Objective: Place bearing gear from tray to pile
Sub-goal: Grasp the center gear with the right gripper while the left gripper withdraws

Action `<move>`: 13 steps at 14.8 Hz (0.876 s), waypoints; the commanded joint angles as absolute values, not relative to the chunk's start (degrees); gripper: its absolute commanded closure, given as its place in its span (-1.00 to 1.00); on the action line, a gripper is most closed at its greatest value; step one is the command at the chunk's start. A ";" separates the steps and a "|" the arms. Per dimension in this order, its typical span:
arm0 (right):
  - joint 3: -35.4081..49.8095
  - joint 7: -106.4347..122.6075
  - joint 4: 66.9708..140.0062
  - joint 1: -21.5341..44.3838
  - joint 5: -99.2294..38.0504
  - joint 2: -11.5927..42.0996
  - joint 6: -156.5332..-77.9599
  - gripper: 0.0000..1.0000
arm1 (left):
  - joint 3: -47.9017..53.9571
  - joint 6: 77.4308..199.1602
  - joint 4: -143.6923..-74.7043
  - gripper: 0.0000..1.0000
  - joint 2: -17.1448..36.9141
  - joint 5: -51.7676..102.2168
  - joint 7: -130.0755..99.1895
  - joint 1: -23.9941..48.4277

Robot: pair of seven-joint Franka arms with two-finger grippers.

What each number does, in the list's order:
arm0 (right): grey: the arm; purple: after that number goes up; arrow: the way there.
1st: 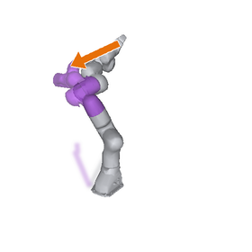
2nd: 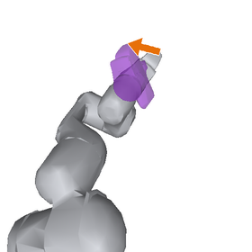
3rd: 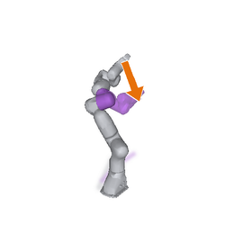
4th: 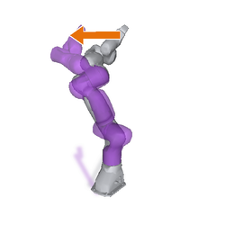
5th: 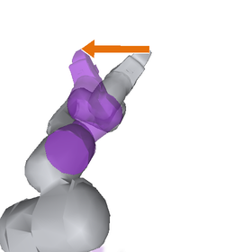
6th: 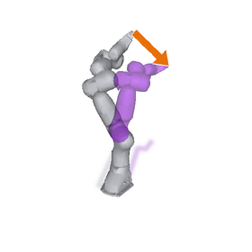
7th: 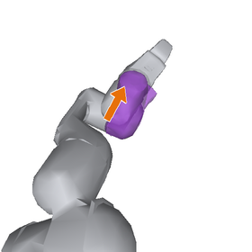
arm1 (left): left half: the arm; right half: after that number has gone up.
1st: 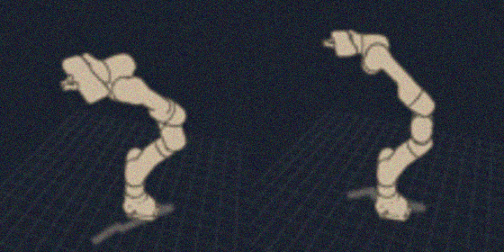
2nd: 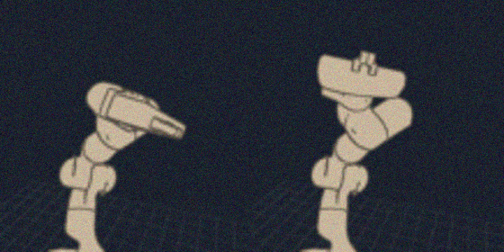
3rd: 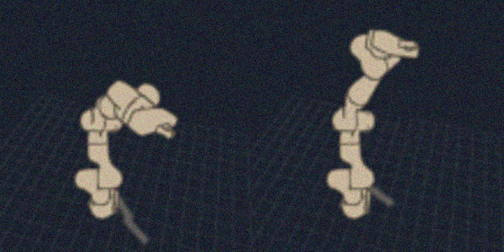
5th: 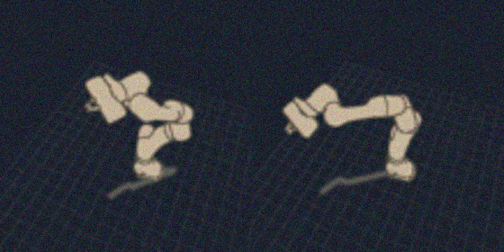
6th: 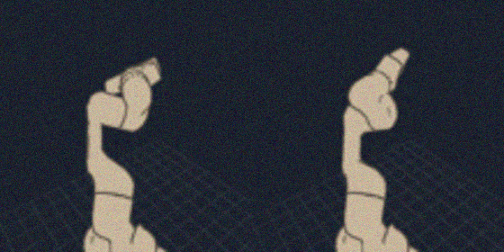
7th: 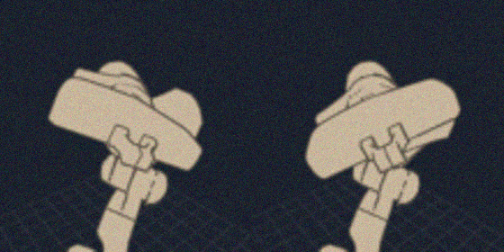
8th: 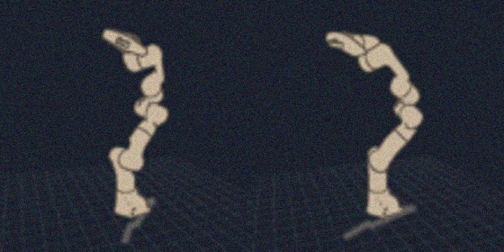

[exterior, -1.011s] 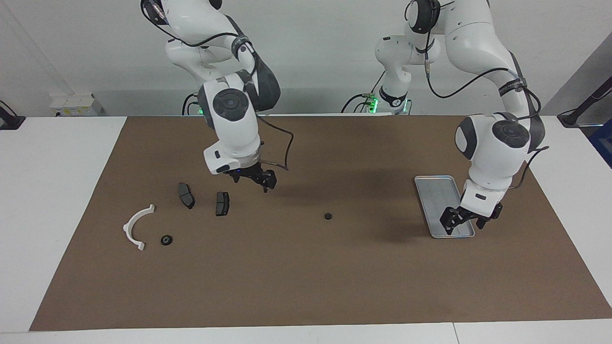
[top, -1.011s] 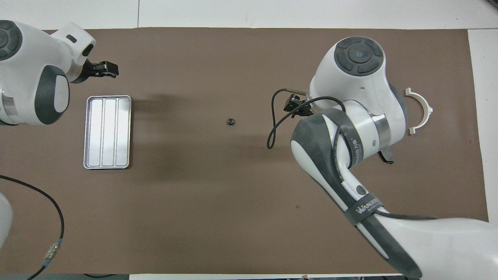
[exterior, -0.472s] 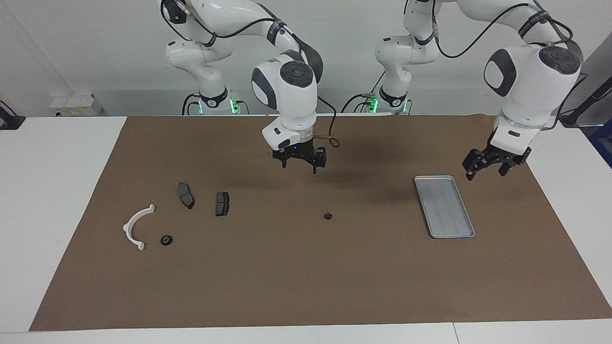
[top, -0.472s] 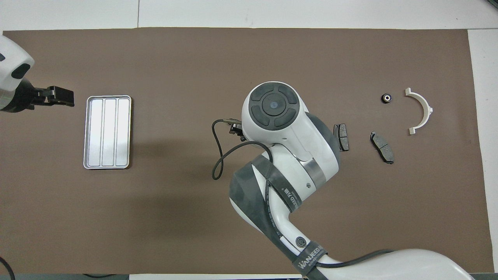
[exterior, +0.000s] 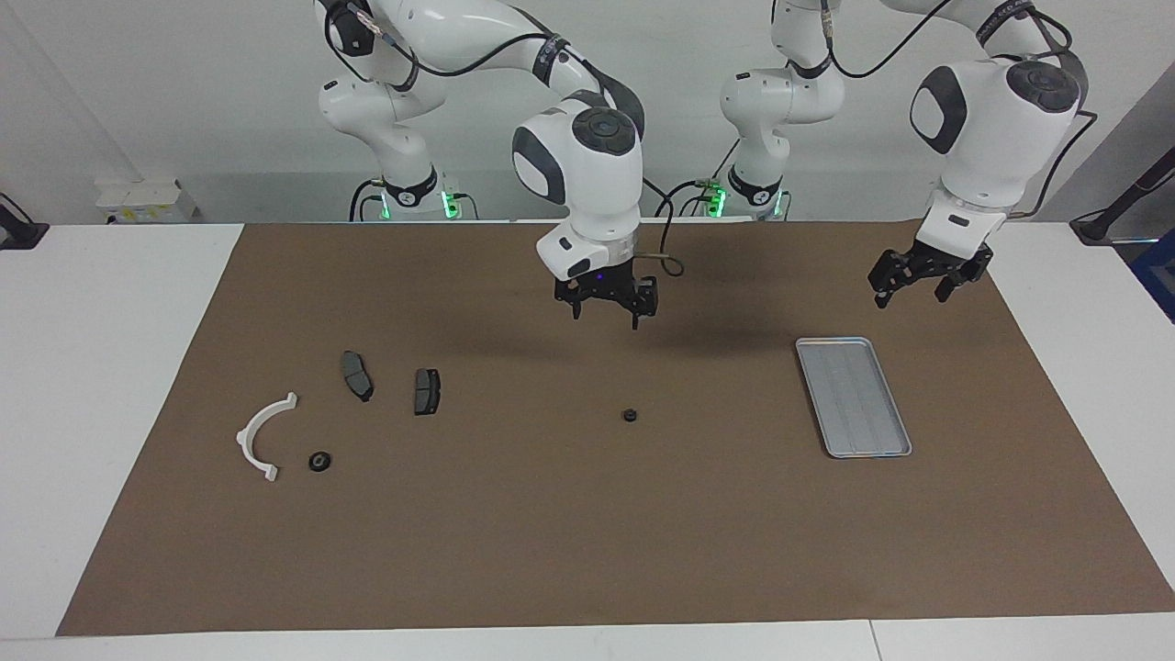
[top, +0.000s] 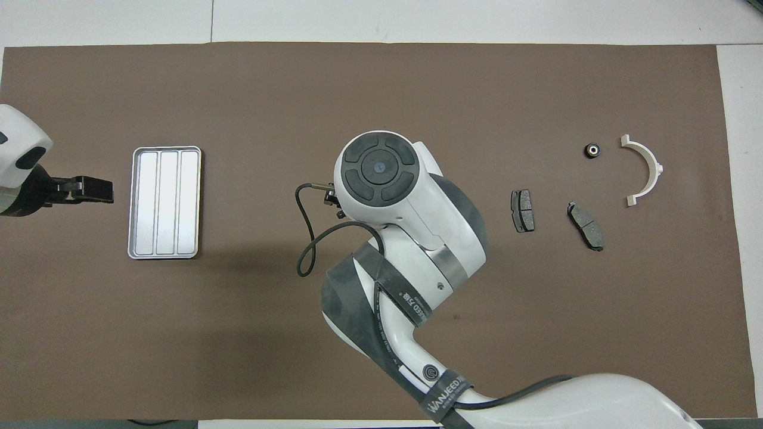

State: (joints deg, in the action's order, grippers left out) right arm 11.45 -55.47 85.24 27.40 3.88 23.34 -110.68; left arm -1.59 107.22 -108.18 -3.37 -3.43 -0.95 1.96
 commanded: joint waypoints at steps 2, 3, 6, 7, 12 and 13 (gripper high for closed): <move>11.25 -58.35 77.01 29.53 8.16 32.49 -109.60 -1.00 | -1.23 94.68 -94.58 -1.00 1.93 -1.32 0.35 1.84; 11.25 -58.97 75.86 29.79 9.13 34.69 -110.21 -1.00 | -1.23 94.40 -94.57 -1.00 1.50 -1.06 0.35 1.85; 11.25 -59.24 74.97 29.09 9.14 37.79 -111.79 -1.00 | -1.23 93.08 -95.09 -1.00 -0.26 -0.97 0.44 1.85; 11.25 -59.67 74.97 29.00 9.05 38.58 -112.41 -1.00 | -1.23 93.08 -95.36 -1.00 -0.70 -0.97 0.44 1.76; 11.07 -61.79 74.97 28.74 9.23 40.69 -115.84 -0.96 | -1.32 93.78 -96.68 -1.00 -1.67 -1.05 2.46 1.76; 10.99 -61.79 75.06 28.65 9.40 40.78 -116.01 -0.95 | -1.32 93.78 -96.68 -1.00 -1.67 -1.05 2.46 1.76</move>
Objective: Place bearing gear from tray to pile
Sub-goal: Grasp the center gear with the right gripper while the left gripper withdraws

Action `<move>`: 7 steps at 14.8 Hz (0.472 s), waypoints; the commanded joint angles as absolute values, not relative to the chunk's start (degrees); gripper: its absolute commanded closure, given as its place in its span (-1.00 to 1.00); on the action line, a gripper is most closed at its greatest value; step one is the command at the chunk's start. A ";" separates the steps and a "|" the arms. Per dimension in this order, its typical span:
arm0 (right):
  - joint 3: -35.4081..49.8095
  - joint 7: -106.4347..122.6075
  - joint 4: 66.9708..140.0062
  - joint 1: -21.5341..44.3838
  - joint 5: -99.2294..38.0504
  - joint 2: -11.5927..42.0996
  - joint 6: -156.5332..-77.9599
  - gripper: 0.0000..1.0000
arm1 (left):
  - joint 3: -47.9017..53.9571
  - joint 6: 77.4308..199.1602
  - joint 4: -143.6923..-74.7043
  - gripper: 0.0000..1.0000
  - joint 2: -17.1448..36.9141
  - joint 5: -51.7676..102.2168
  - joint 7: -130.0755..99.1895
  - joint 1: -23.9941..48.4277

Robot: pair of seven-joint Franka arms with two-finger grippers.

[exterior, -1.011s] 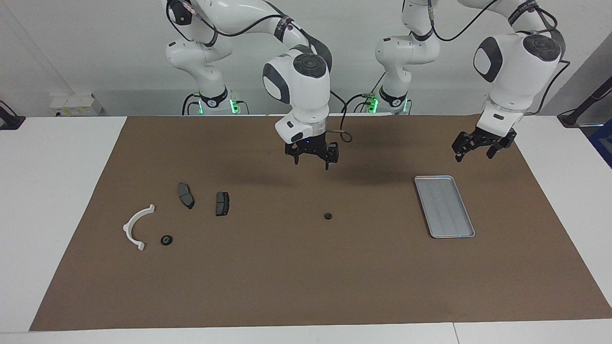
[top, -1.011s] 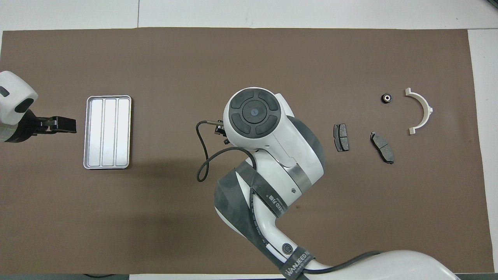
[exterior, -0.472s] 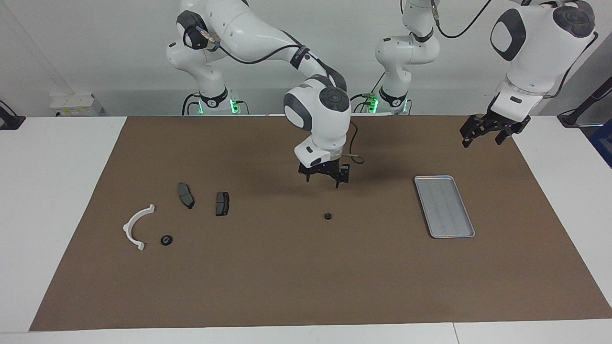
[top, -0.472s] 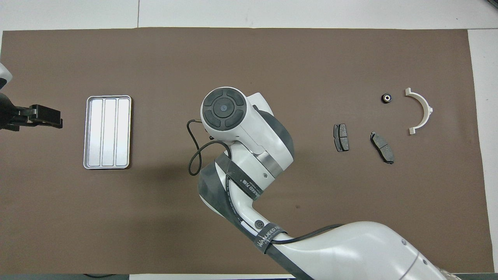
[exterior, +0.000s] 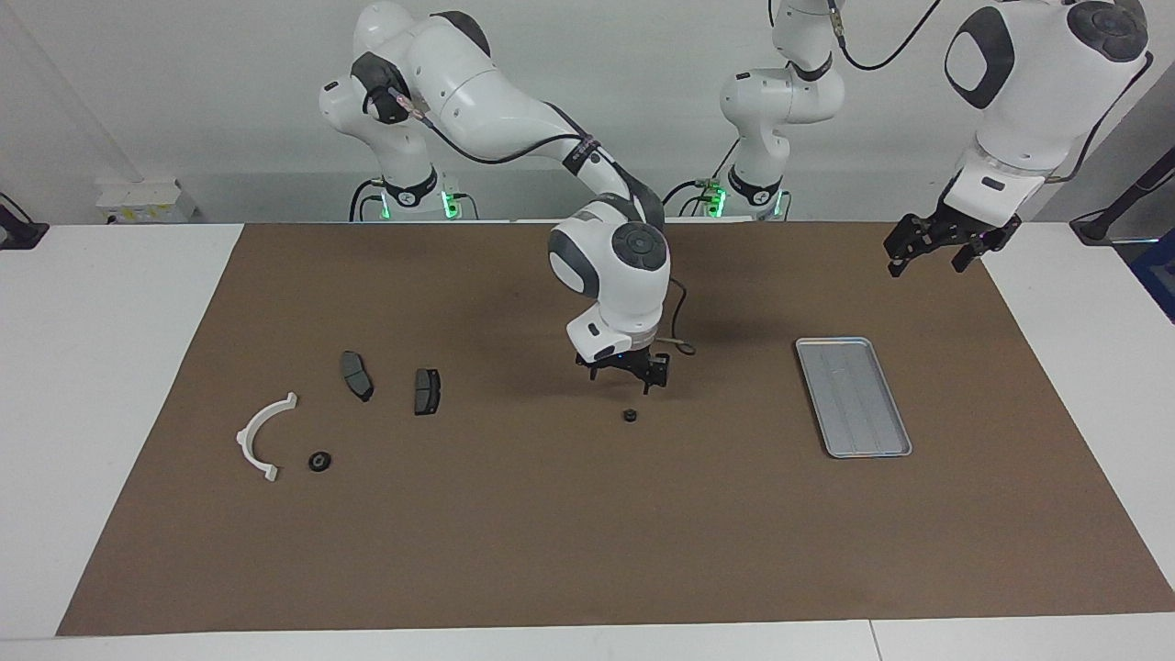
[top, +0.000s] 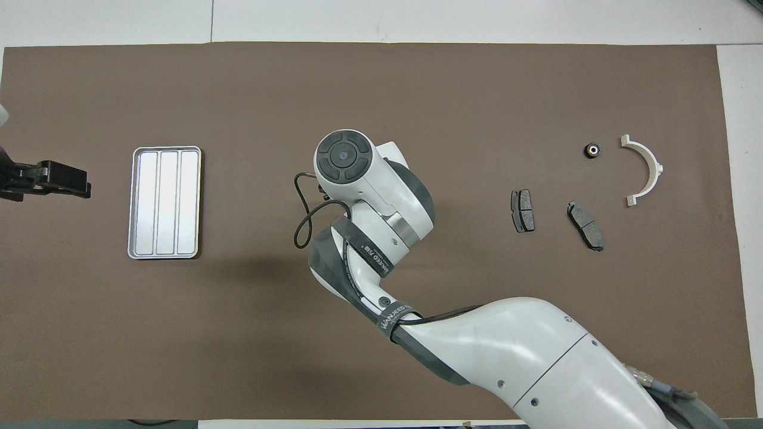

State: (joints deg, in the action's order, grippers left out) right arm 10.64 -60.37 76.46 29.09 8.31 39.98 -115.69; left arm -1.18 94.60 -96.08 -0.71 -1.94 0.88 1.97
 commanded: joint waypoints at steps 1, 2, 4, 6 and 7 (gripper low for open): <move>10.90 -61.79 75.06 28.48 9.58 41.13 -116.19 -0.95 | -1.32 93.95 -96.68 -1.00 -1.67 -1.05 2.37 1.84; 10.90 -61.79 74.97 28.56 10.36 41.83 -116.54 -0.94 | -1.32 93.96 -96.59 -1.00 -1.58 -1.05 2.29 1.85; 10.90 -61.79 74.97 28.65 12.03 42.62 -117.42 -0.92 | -1.23 94.04 -96.24 -1.00 -1.50 -0.97 2.29 1.93; 10.90 -61.79 73.84 28.91 12.30 43.94 -118.29 -0.90 | -1.23 94.31 -95.89 -1.00 -1.23 -0.97 2.11 1.93; 10.90 -62.14 73.13 29.00 12.30 44.82 -119.00 -0.89 | -1.23 94.05 -95.63 -1.00 -1.14 -0.88 2.11 1.85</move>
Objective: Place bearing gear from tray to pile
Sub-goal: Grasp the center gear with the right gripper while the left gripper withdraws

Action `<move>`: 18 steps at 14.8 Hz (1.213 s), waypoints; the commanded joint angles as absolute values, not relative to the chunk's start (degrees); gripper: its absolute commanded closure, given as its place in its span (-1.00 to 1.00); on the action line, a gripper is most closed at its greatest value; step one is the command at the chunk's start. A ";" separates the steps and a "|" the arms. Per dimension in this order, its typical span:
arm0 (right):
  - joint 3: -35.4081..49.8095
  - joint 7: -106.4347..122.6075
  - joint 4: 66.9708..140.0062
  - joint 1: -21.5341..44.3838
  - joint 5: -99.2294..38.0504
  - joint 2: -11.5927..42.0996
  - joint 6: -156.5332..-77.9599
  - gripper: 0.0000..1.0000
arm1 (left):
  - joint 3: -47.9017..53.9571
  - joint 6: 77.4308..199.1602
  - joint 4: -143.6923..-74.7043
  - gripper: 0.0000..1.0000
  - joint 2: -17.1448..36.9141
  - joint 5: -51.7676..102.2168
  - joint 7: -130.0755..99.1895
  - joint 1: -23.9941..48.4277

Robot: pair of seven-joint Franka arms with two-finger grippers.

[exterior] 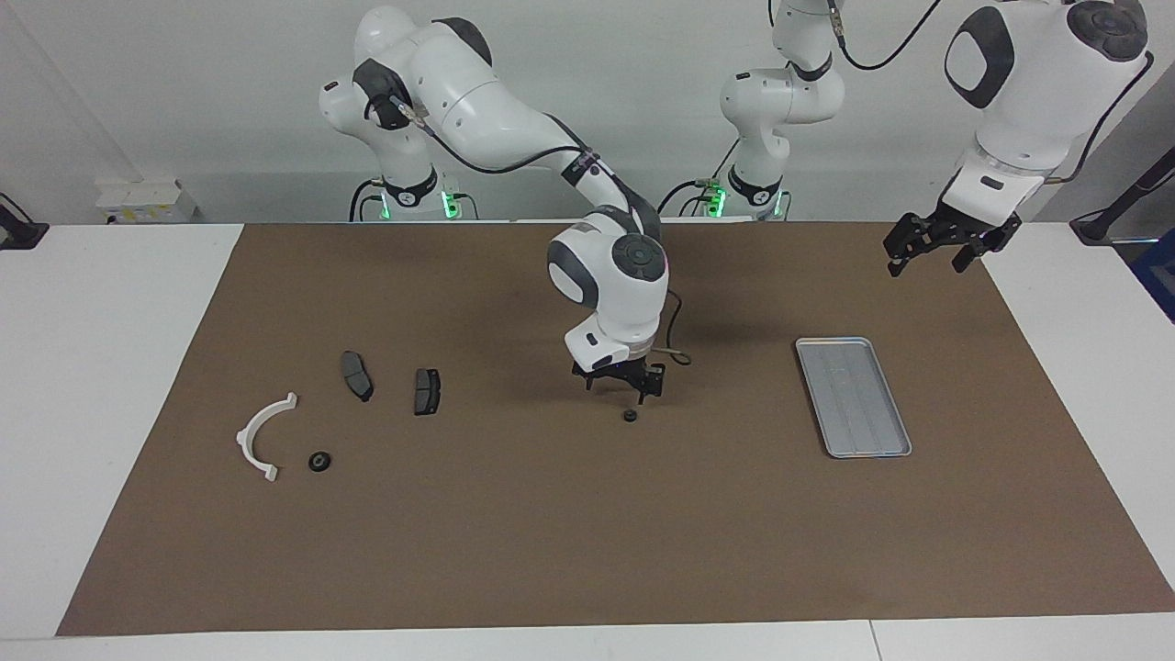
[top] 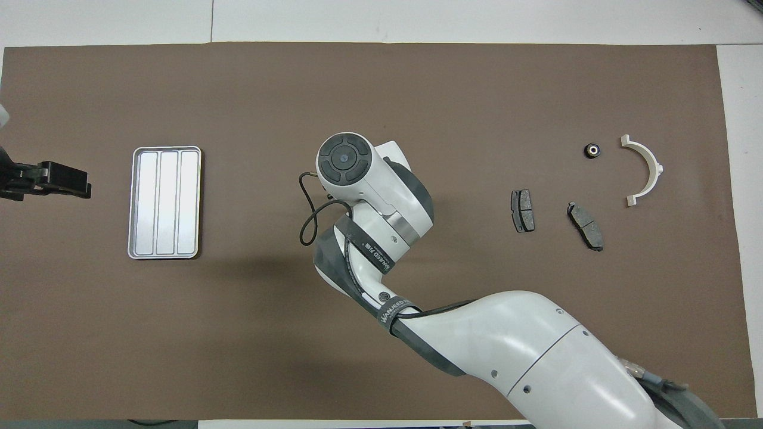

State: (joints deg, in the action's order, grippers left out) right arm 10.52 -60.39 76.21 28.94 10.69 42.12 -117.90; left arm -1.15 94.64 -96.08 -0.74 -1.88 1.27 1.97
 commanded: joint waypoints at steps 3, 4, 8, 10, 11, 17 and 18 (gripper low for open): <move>10.90 -62.75 71.11 29.27 12.30 46.23 -119.79 -0.82 | -1.32 93.25 -94.66 -1.00 -0.79 0.18 2.02 1.67; 10.90 -62.75 70.58 29.27 12.30 46.84 -120.66 -0.82 | -1.32 93.25 -94.75 -1.00 -0.79 0.18 2.02 1.76; 10.28 -63.19 69.17 29.44 12.39 48.60 -121.20 -0.77 | -1.32 93.78 -94.92 -1.00 -0.88 0.18 2.37 1.67; 10.20 -63.11 69.08 29.44 13.44 48.78 -120.94 -0.73 | -1.32 93.95 -95.18 -1.00 -0.97 0.18 2.46 1.41; 10.11 -63.11 69.08 29.44 13.80 48.78 -120.50 -0.68 | -1.32 93.96 -95.10 -1.00 -0.97 0.18 2.46 1.41; 10.28 -63.28 68.82 29.44 13.71 48.78 -120.06 -0.24 | -1.32 94.13 -95.45 -1.00 -1.23 0.18 2.90 1.32; 10.28 -63.28 68.82 29.44 13.62 48.69 -119.97 -0.22 | -1.32 94.04 -95.45 -1.00 -1.23 0.18 2.90 1.23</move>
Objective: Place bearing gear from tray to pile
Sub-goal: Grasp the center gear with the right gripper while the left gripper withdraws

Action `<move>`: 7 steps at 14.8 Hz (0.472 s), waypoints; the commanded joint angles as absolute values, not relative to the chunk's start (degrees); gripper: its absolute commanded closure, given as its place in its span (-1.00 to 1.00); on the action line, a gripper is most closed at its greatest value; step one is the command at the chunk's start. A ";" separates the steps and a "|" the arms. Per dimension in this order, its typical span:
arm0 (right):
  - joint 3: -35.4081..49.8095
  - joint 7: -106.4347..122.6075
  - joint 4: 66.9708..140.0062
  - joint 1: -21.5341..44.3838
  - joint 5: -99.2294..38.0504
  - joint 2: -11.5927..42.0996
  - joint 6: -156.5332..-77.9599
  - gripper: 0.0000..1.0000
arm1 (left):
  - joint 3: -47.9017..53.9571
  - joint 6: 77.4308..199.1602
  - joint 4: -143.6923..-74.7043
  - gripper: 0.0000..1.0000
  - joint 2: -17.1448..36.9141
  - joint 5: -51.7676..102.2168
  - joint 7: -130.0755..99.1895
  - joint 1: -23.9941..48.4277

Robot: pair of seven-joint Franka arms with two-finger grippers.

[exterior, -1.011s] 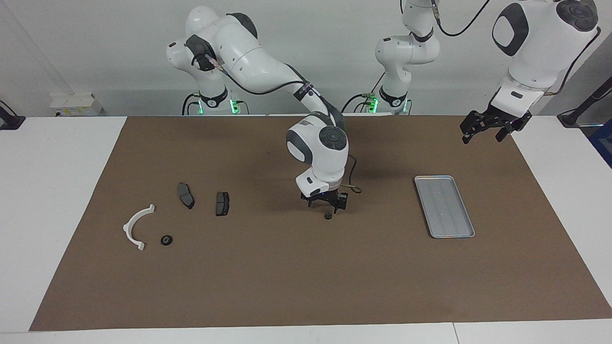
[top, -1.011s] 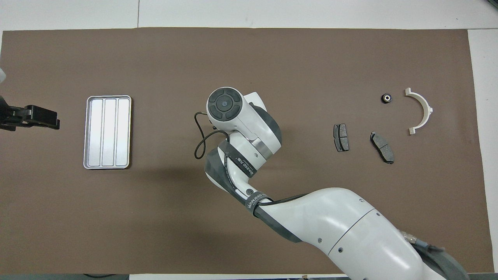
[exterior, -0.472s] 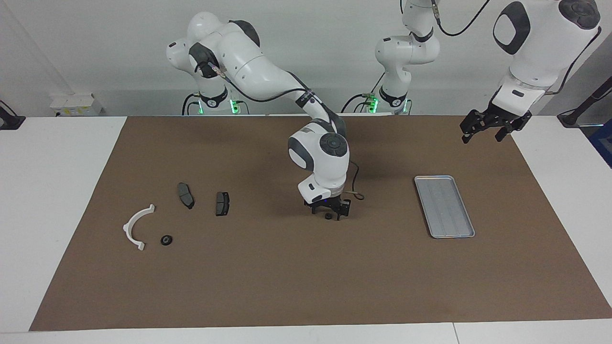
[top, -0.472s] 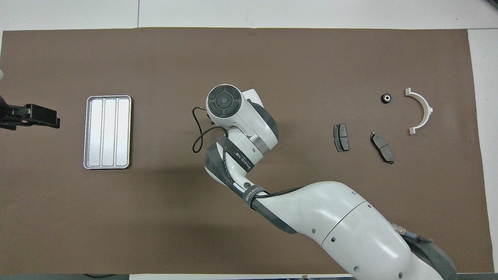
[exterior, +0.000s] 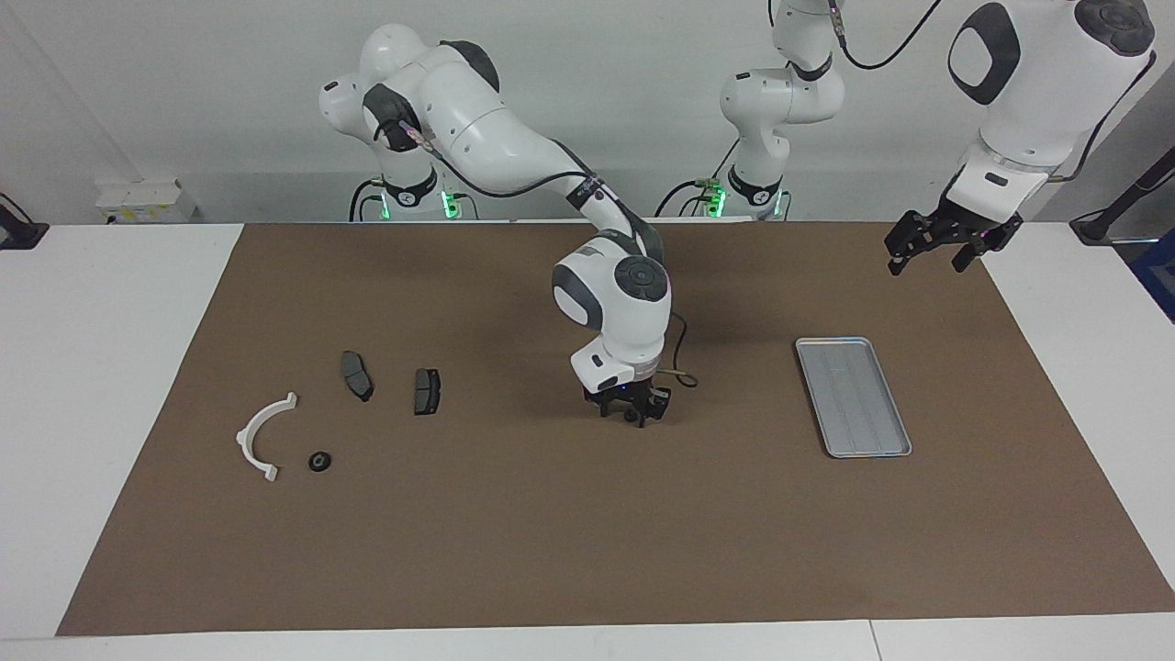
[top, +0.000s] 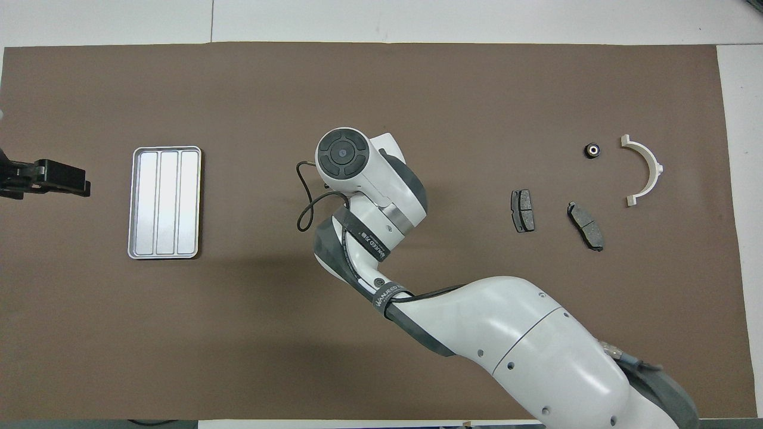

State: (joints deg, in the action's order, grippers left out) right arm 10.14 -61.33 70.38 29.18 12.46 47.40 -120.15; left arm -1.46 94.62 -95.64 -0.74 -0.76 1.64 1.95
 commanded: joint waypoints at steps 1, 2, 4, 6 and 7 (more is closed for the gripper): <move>10.28 -63.28 68.82 29.53 13.54 48.69 -119.62 -0.16 | -1.32 94.04 -95.45 -1.00 -1.32 0.18 2.73 1.32; 10.37 -63.28 68.82 30.05 13.45 48.69 -119.45 -0.09 | -1.32 94.04 -95.54 -1.00 -1.32 0.18 2.81 1.32; 10.37 -63.37 68.82 30.32 13.27 48.60 -119.36 0.03 | -1.32 94.13 -95.62 -1.00 -1.41 0.09 2.81 1.32; 10.46 -64.16 68.82 30.41 13.18 48.60 -119.53 0.14 | -1.32 94.04 -95.62 -1.00 -1.41 0.09 2.73 1.32; 10.55 -64.25 68.91 30.41 13.18 48.60 -119.62 0.22 | -1.32 94.04 -95.62 -1.00 -1.41 0.09 2.72 1.41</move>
State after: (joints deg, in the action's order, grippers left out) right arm 10.14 -61.66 69.77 30.12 12.48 47.37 -119.70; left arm -1.46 94.62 -95.64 -0.74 -0.76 1.71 1.95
